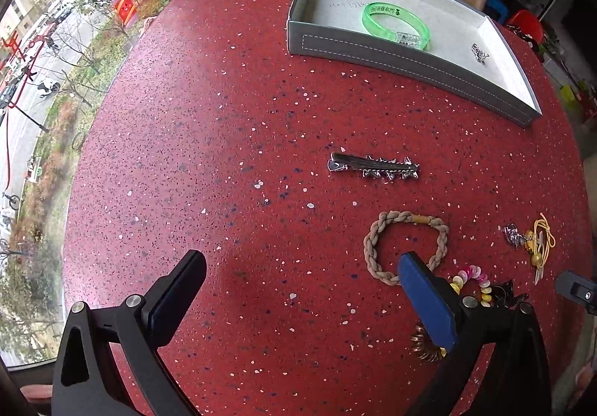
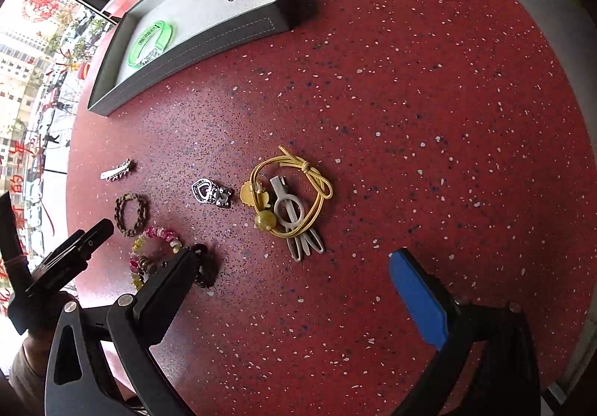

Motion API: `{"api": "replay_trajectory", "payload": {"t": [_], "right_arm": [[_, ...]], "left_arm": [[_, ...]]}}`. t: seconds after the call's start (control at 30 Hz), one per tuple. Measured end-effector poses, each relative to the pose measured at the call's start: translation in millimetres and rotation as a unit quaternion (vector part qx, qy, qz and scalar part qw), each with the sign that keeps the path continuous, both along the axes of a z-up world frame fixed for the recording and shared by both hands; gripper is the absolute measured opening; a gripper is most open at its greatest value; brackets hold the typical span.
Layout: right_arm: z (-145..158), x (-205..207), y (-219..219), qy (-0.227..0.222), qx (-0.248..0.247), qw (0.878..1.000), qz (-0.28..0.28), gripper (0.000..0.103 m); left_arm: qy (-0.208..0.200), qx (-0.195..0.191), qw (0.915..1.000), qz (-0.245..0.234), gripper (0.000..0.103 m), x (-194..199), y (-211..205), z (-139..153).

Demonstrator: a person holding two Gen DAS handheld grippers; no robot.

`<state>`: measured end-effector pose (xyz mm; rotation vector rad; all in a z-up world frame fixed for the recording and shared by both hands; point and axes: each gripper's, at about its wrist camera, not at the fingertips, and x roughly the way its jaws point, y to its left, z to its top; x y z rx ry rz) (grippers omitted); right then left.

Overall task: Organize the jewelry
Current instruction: 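Withdraw both grippers from the tray back to the remaining jewelry, then grasp the braided rope bracelet with left gripper while right gripper grasps the yellow cord keychain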

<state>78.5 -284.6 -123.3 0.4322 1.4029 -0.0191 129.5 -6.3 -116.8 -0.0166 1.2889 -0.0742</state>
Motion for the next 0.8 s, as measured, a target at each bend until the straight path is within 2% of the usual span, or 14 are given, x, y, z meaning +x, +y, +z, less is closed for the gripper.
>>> {"api": "replay_trajectory", "payload": {"t": [0.17, 0.3, 0.37, 0.43, 0.47, 0.53, 0.7, 0.8], "right_arm": [[4, 3, -13, -0.006, -0.01, 1.0, -0.022, 0.103], [11, 13, -14, -0.019, -0.029, 0.999, -0.008, 0.099], [16, 18, -2, -0.032, -0.041, 0.998, 0.021, 0.092], [20, 21, 12, -0.044, -0.047, 0.996, 0.058, 0.07], [21, 23, 19, -0.047, -0.045, 0.995, 0.075, 0.065], [18, 26, 30, -0.049, -0.032, 0.993, 0.098, 0.05], [11, 36, 44, -0.057, -0.024, 0.991, 0.119, 0.037], [5, 41, 49, -0.051, -0.038, 0.989, 0.133, 0.034]], "left_arm": [[0.001, -0.001, 1.0, 0.0, 0.103, 3, 1, 1], [-0.002, 0.0, 1.0, -0.002, 0.103, 7, 0, 0], [-0.002, 0.001, 1.0, -0.002, 0.103, 9, 1, -1], [-0.003, 0.002, 1.0, -0.002, 0.103, 11, 2, -2], [-0.003, 0.002, 1.0, -0.002, 0.103, 12, 1, -2], [-0.003, 0.002, 1.0, -0.004, 0.103, 15, 1, -4], [-0.005, 0.002, 0.9999, -0.01, 0.103, 19, -4, -3], [-0.007, 0.0, 0.9999, -0.014, 0.103, 20, -6, -4]]}}
